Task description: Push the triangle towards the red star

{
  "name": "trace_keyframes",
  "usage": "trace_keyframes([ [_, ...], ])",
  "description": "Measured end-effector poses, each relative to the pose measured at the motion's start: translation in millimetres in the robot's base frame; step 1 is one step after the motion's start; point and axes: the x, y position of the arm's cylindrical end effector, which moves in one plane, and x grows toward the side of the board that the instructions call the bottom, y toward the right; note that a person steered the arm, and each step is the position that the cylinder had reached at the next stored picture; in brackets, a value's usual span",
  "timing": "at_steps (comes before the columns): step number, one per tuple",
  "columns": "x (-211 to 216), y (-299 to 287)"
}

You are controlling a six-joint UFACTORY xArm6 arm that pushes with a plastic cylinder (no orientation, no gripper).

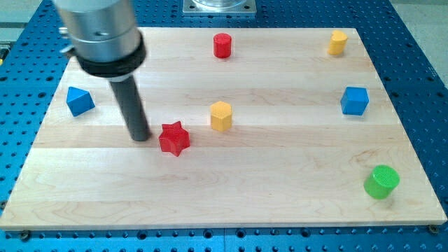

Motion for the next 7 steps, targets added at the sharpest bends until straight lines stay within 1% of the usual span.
trace_keyframes([
  [1,-1.0,27.7],
  [2,1.4,15.5],
  [3,5.8,-27.0],
  [4,33.1,-90.2],
  [5,32.1,-149.4],
  [6,-22.8,-162.1],
  [7,-71.8,-160.6],
])
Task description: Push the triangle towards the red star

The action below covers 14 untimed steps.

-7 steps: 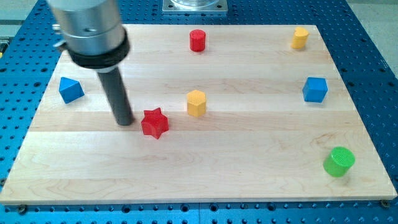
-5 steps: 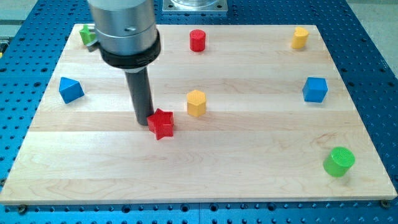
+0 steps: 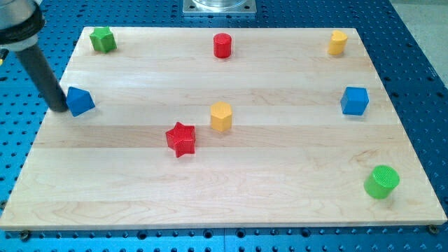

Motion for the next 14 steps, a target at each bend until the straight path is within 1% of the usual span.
trace_keyframes([
  [1,-6.2,3.3],
  [2,-9.2,23.8],
  [3,13.4,46.4],
  [4,53.0,49.6],
  [5,66.4,49.8],
  [6,68.5,71.9],
  [7,59.8,114.3],
  [8,36.3,146.3],
  [9,19.4,131.6],
  [10,18.5,93.1],
  [11,7.2,96.8],
  [12,-17.1,129.7],
  [13,-12.8,155.0],
  [14,0.1,178.7],
])
